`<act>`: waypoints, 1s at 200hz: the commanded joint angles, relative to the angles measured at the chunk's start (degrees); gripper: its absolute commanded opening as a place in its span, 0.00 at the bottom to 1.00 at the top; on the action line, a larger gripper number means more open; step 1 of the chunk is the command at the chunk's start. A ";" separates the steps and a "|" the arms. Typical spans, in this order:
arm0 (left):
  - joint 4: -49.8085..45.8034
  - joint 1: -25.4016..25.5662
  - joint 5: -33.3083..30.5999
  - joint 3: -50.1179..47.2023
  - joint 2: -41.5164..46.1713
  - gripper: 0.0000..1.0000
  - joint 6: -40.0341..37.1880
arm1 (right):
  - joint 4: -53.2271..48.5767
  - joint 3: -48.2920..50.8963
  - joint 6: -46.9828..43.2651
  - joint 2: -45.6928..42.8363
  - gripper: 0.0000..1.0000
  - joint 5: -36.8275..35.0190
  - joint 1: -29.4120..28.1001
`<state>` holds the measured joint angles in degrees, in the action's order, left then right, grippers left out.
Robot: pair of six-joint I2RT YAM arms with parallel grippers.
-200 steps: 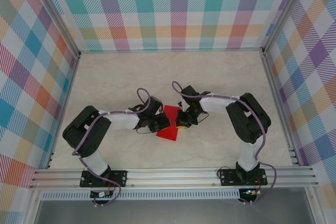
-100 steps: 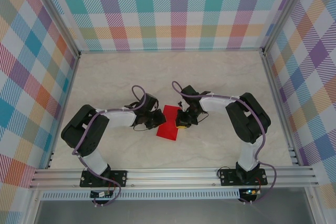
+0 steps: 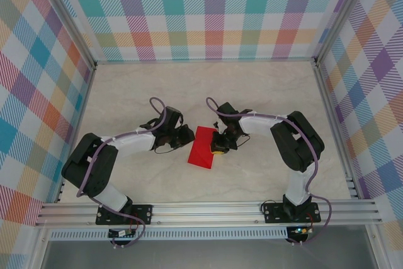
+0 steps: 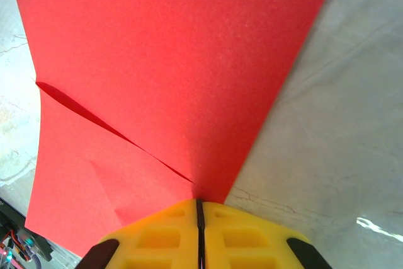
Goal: Fold a paper plane with a square sheet of paper (pick it up from the middle)
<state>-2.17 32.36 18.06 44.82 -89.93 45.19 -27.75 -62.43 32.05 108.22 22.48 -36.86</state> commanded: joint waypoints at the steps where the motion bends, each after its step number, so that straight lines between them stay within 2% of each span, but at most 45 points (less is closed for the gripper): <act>1: 2.12 2.50 3.64 -0.75 -0.20 0.13 0.21 | -1.96 2.67 -1.00 5.77 0.08 -9.92 -0.49; 50: 3.89 5.49 4.79 -0.53 -5.88 0.11 1.58 | -1.14 2.58 -1.02 5.51 0.08 -8.56 -0.49; 102: -2.00 5.52 -0.12 -0.12 -8.55 0.09 1.94 | 0.50 1.59 -1.21 2.45 0.08 -5.48 -0.50; 153: -6.44 5.60 -2.60 -1.18 -10.70 0.07 3.45 | 1.90 0.10 0.30 -6.57 0.11 -1.32 -0.58; 165: -6.19 5.70 -2.66 -1.64 -10.69 0.07 3.72 | 1.99 1.32 1.66 -9.16 0.15 -1.39 -0.96; 200: -6.09 6.04 -2.95 -2.10 -10.50 0.07 4.00 | 5.27 6.38 7.09 -14.50 0.16 -1.61 -3.84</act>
<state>-1.37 37.87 20.01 45.21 -97.62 48.45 -24.69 -59.11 34.83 96.84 20.95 -38.26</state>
